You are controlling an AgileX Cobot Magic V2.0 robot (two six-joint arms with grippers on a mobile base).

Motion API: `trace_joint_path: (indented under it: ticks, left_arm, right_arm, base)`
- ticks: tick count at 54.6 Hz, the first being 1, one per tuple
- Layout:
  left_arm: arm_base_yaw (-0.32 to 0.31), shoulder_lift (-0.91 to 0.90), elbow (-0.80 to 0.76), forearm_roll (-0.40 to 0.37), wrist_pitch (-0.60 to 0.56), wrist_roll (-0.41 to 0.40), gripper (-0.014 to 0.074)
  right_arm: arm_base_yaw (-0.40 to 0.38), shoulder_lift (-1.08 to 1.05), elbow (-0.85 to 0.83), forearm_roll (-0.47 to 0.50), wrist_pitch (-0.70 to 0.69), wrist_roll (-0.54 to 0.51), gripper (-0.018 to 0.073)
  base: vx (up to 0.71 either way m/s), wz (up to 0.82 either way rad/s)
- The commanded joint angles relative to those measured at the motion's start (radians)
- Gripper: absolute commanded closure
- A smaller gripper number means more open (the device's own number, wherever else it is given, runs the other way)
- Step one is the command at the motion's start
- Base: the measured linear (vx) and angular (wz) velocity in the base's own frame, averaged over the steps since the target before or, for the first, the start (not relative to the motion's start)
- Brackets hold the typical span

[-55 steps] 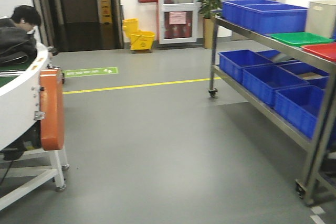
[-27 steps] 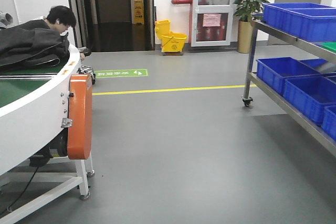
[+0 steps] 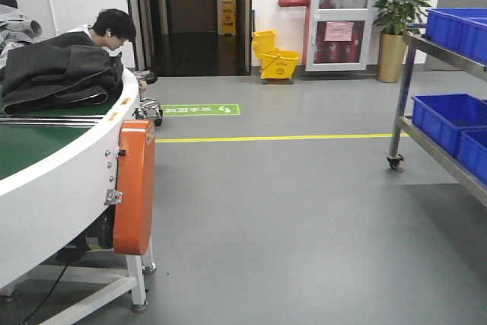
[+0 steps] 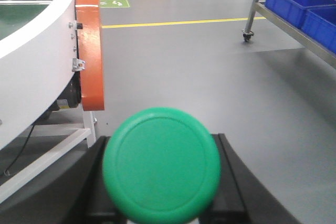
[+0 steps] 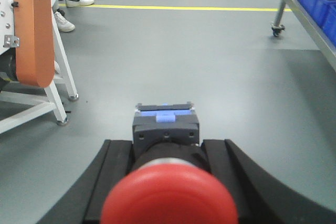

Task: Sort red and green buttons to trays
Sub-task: 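Drive the base to the shelf with green and red trays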

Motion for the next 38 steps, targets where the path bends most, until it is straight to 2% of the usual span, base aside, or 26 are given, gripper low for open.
trace_joint_path:
  ticks: [1,21,38]
  left_arm:
    - [-0.007,0.002,-0.027,-0.021,-0.084,-0.002,0.0596]
    - [-0.007,0.002,-0.027,-0.021,-0.085,-0.002,0.0596]
    - [-0.007,0.002,-0.027,-0.021,-0.083,-0.002,0.0596]
  right_arm:
    - [0.001,-0.002,-0.028,-0.007,-0.089,-0.003,0.0568]
    - [0.001,-0.001,-0.028,-0.007,-0.090,-0.003,0.0568]
    - [0.001,-0.001,-0.028,-0.007,-0.088,-0.003,0.0568]
  base:
    - [0.34,0.16]
    - [0.37,0.10]
    - [0.43,-0.12]
